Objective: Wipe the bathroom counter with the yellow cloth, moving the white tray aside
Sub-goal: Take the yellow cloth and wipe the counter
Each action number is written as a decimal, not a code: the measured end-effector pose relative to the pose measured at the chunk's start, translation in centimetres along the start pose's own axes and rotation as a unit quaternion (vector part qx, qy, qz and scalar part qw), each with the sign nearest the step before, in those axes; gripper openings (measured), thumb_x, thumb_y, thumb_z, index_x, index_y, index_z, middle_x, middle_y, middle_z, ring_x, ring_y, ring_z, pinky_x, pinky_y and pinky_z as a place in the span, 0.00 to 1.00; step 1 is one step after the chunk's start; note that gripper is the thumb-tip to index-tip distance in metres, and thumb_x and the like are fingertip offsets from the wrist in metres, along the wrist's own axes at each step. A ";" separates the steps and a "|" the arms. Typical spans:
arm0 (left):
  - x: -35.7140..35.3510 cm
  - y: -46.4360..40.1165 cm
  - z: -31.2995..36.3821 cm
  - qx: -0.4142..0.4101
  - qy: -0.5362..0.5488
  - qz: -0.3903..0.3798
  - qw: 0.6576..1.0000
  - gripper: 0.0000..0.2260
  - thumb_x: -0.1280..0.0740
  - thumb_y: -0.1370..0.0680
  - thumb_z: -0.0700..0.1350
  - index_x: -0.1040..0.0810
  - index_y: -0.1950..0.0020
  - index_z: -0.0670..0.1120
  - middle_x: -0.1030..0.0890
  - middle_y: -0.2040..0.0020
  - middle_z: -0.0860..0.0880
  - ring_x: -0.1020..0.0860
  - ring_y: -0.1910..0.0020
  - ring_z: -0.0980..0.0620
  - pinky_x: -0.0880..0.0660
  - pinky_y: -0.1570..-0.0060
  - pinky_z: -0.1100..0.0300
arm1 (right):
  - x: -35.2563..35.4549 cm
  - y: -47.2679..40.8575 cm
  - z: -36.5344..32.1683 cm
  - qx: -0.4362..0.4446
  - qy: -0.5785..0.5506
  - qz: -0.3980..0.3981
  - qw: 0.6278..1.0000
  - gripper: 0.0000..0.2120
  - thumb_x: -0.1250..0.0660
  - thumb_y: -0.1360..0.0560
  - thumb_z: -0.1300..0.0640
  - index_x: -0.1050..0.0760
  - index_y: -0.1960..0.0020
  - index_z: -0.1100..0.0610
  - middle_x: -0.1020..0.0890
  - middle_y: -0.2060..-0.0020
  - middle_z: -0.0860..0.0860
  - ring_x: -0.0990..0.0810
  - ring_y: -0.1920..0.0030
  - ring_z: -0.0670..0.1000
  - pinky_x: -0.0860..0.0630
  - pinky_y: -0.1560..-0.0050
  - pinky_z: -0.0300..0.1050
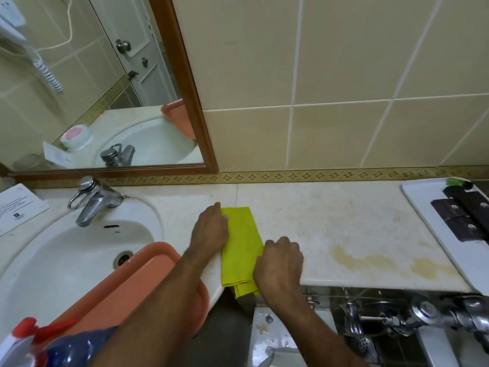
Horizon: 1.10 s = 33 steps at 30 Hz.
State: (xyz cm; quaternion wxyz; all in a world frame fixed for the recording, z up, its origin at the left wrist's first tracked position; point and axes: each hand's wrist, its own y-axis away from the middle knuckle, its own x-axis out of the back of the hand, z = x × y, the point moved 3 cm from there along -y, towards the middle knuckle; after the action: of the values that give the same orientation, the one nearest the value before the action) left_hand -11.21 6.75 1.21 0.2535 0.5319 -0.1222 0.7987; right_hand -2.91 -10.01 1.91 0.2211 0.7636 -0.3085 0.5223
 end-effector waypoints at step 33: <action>-7.1 2.5 2.2 -0.096 -0.081 -0.014 0.992 0.31 0.60 0.20 0.58 0.52 0.21 0.44 0.53 0.19 0.46 0.57 0.21 0.53 0.57 0.23 0.53 | 0.8 -15.7 17.8 0.062 0.106 0.020 0.992 0.27 0.49 0.22 0.49 0.36 0.26 0.59 0.32 0.26 0.59 0.35 0.26 0.61 0.37 0.29 0.61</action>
State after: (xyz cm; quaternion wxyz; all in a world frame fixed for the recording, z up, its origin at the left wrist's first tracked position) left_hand -8.67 1.68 -4.19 0.3035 0.5701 -0.2111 0.7337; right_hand 20.13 -10.75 -3.96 0.1944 0.7099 -0.2661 0.6224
